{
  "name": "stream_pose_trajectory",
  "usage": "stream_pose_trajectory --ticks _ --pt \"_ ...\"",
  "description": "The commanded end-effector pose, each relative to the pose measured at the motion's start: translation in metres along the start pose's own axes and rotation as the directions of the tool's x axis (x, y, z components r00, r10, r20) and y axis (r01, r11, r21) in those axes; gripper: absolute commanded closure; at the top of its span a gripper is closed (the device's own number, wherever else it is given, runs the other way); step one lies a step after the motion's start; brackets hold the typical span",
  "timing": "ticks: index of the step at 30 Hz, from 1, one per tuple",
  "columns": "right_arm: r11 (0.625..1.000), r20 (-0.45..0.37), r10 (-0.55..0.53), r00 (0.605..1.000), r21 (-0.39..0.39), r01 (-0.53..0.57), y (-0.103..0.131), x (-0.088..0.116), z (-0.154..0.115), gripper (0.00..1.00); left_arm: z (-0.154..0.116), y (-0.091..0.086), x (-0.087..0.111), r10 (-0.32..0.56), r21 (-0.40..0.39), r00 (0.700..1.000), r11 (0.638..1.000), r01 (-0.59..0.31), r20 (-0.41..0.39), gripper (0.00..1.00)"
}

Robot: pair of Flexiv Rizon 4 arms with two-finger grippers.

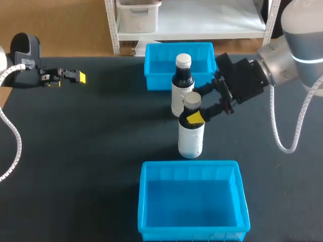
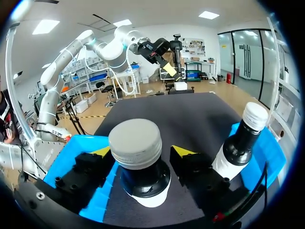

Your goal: Pick up the bottle, and place it in the far bin if it is heavy, or in the near bin if it is light.

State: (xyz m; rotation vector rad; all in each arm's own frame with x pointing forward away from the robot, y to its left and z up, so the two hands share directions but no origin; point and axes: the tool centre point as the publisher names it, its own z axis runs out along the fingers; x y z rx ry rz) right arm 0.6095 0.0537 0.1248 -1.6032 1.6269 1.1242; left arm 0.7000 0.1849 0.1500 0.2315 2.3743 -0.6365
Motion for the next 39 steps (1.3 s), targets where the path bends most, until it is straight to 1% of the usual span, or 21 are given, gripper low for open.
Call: stream_pose_trajectory --ticks 1,3,7,10,11,12,15,18,19,21,22,23,30,39 --pt "1.000 -0.004 0.000 1.000 0.007 0.000 0.003 0.000 -0.003 0.33 0.000 0.000 0.000 0.000 0.000 1.000 1.000 0.000 0.000 0.00" --pt "1.000 -0.005 0.000 1.000 0.008 0.000 0.003 0.000 -0.003 0.39 0.000 0.000 0.000 0.000 0.000 1.000 1.000 0.000 0.000 0.00" --pt "1.000 -0.008 -0.001 1.000 0.007 0.001 0.004 0.001 -0.003 0.39 0.000 0.000 0.000 0.000 0.000 1.000 1.000 0.000 0.000 0.00" --pt "1.000 -0.009 -0.001 1.000 0.005 0.001 0.005 0.002 -0.003 0.41 0.000 0.000 0.000 0.000 0.000 1.000 1.000 0.000 0.000 0.00" --pt "1.000 -0.009 -0.001 1.000 0.005 0.002 0.005 0.002 -0.003 0.44 0.000 0.000 0.000 0.000 0.000 1.000 1.000 0.000 0.000 0.00" --pt "1.000 -0.009 -0.002 1.000 0.004 0.002 0.005 0.002 -0.002 0.50 0.000 0.000 0.000 0.000 0.000 1.000 1.000 0.000 0.000 0.00" --pt "1.000 -0.007 -0.003 1.000 0.002 0.003 0.006 0.002 -0.001 0.53 0.000 0.000 0.000 0.000 0.000 1.000 1.000 0.000 0.000 0.00" --pt "1.000 -0.006 -0.004 1.000 0.001 0.004 0.006 0.002 -0.001 0.60 0.000 0.000 0.000 0.000 0.000 1.000 1.000 0.000 0.000 0.00" --pt "1.000 -0.006 -0.004 1.000 0.002 0.004 0.007 0.002 -0.001 0.63 0.000 0.000 0.000 0.000 0.000 1.000 1.000 0.000 0.000 0.00" --pt "1.000 -0.004 -0.006 1.000 0.003 0.006 0.007 0.002 -0.001 0.77 0.000 0.000 0.000 0.000 0.000 1.000 1.000 0.000 0.000 0.00" --pt "1.000 -0.004 -0.006 1.000 0.004 0.006 0.007 0.002 -0.002 0.94 0.000 0.000 0.000 0.000 0.000 1.000 1.000 0.000 0.000 0.00" --pt "1.000 -0.003 -0.008 1.000 0.006 0.008 0.008 0.001 -0.002 1.00 0.000 0.000 0.000 0.000 0.000 1.000 1.000 0.000 0.000 0.00" --pt "0.999 0.005 -0.031 1.000 0.034 0.031 0.008 -0.008 -0.014 1.00 0.000 0.000 0.000 0.000 0.000 1.000 1.000 0.000 0.000 0.00" --pt "0.992 0.007 -0.083 0.996 0.091 0.082 0.008 -0.038 -0.046 1.00 0.000 0.000 0.000 0.000 0.000 1.000 1.000 0.000 0.000 0.00"
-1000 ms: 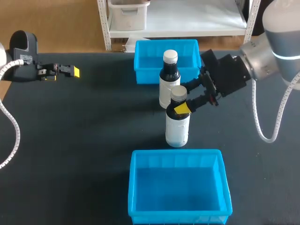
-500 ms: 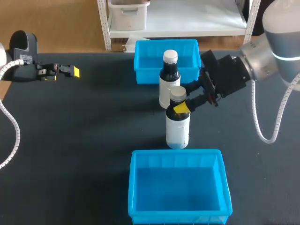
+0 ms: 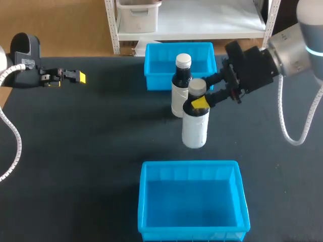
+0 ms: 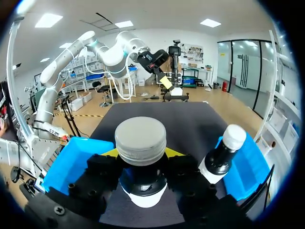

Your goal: Pick up the bottle, and place it in the far bin if it is heavy, or in the near bin if it is light.

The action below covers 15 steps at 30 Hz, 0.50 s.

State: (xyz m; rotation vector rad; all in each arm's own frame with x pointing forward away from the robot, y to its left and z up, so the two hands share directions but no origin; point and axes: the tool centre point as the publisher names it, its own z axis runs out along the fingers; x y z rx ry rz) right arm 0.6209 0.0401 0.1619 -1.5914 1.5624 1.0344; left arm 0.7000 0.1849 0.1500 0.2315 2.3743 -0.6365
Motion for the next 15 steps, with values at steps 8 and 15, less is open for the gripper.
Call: stream_pose_trajectory --ticks 8,15 --pt "0.998 -0.011 -0.041 0.999 0.045 0.041 0.013 -0.035 -0.032 1.00 0.000 0.000 0.000 0.000 0.000 1.000 1.000 0.000 0.000 0.00" --pt "0.998 0.006 -0.064 0.998 0.017 0.064 0.029 -0.054 -0.037 1.00 0.000 0.000 0.000 0.000 0.000 1.000 1.000 0.000 0.000 0.00"
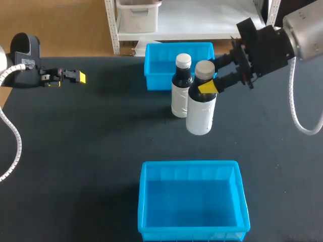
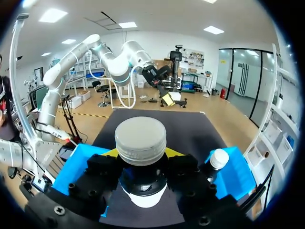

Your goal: Pick up the bottle, and place it in the far bin if it is heavy, or in the near bin if it is light.

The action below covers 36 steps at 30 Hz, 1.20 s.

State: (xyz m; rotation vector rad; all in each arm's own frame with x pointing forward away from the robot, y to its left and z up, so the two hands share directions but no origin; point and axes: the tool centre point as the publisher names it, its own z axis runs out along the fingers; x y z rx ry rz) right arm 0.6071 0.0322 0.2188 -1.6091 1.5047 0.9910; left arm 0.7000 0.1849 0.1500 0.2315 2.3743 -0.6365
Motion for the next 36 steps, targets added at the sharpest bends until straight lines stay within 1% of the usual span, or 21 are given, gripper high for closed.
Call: stream_pose_trajectory --ticks 1,5,9,12,17,20,25,30,36 --pt "1.000 -0.001 -0.008 1.000 -0.009 0.008 0.013 -0.011 -0.004 1.00 0.000 0.000 0.000 0.000 0.000 1.000 1.000 0.000 0.000 0.00" --pt "0.998 0.012 -0.017 1.000 -0.052 0.018 0.028 -0.022 0.000 1.00 0.000 0.000 0.000 0.000 0.000 1.000 1.000 0.000 0.000 0.00" --pt "0.993 0.028 -0.034 0.999 -0.114 0.037 0.046 -0.030 0.008 1.00 0.000 0.000 0.000 0.000 0.000 1.000 1.000 0.000 0.000 0.00" --pt "0.987 0.031 -0.044 0.999 -0.157 0.048 0.061 -0.033 0.019 1.00 0.000 0.000 0.000 0.000 0.000 1.000 1.000 0.000 0.000 0.00" --pt "0.976 0.039 -0.046 0.998 -0.211 0.053 0.078 -0.033 0.032 1.00 0.000 0.000 0.000 0.000 0.000 1.000 1.000 0.000 0.000 0.00" --pt "0.976 0.036 -0.044 0.998 -0.213 0.051 0.081 -0.030 0.032 1.00 0.000 0.000 0.000 0.000 0.000 1.000 1.000 0.000 0.000 0.00" --pt "0.979 0.038 -0.031 0.999 -0.202 0.038 0.087 -0.027 0.019 1.00 0.000 0.000 0.000 0.000 0.000 1.000 1.000 0.000 0.000 0.00" --pt "0.977 0.021 -0.023 1.000 -0.210 0.027 0.102 -0.026 0.010 1.00 0.000 0.000 0.000 0.000 0.000 1.000 1.000 0.000 0.000 0.00" --pt "0.980 -0.004 0.008 1.000 -0.199 -0.009 0.120 -0.018 -0.009 1.00 0.000 0.000 0.000 0.000 0.000 1.000 1.000 0.000 0.000 0.00"
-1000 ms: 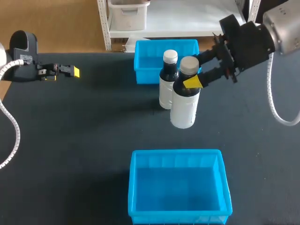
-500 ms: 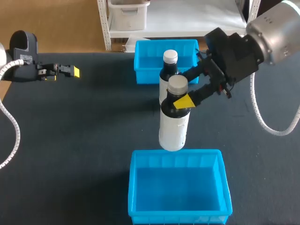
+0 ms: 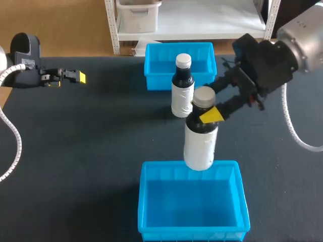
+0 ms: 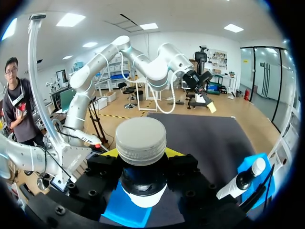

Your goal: Pick up the bottle, and place it in the far bin if it is heavy, or in the near bin if it is light.

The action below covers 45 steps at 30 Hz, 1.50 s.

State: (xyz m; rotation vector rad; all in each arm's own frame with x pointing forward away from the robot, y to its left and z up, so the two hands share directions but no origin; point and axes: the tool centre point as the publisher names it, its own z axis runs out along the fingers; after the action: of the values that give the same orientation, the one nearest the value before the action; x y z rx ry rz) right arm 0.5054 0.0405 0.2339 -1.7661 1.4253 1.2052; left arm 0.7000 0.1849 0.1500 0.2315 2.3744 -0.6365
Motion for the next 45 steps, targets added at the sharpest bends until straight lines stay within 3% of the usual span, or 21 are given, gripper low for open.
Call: stream_pose_trajectory --ticks 1,6,12,24,28,34,45 --pt "0.999 -0.009 0.017 1.000 0.031 -0.016 0.026 0.002 -0.012 1.00 0.000 0.000 0.000 0.000 0.000 1.000 1.000 0.000 0.000 0.00" --pt "1.000 -0.014 0.024 1.000 0.008 -0.024 0.039 0.004 -0.010 1.00 0.000 0.000 0.000 0.000 0.000 1.000 1.000 0.000 0.000 0.00" --pt "0.999 -0.005 -0.007 1.000 -0.049 0.007 0.048 0.002 0.016 1.00 0.000 0.000 0.000 0.000 0.000 1.000 1.000 0.000 0.000 0.00" --pt "0.983 0.040 -0.072 0.997 -0.165 0.077 0.038 0.004 0.085 1.00 0.000 0.000 0.000 0.000 0.000 1.000 1.000 0.000 0.000 0.00" --pt "0.980 0.003 -0.094 0.996 -0.176 0.093 0.035 0.013 0.097 1.00 0.000 0.000 0.000 0.000 0.000 1.000 1.000 0.000 0.000 0.00" --pt "0.975 -0.027 -0.133 0.991 -0.185 0.126 0.035 0.027 0.108 1.00 0.000 0.000 0.000 0.000 0.000 1.000 1.000 0.000 0.000 0.00" --pt "0.971 -0.013 -0.154 0.988 -0.186 0.149 0.031 0.043 0.113 1.00 0.000 0.000 0.000 0.000 0.000 1.000 1.000 0.000 0.000 0.00"
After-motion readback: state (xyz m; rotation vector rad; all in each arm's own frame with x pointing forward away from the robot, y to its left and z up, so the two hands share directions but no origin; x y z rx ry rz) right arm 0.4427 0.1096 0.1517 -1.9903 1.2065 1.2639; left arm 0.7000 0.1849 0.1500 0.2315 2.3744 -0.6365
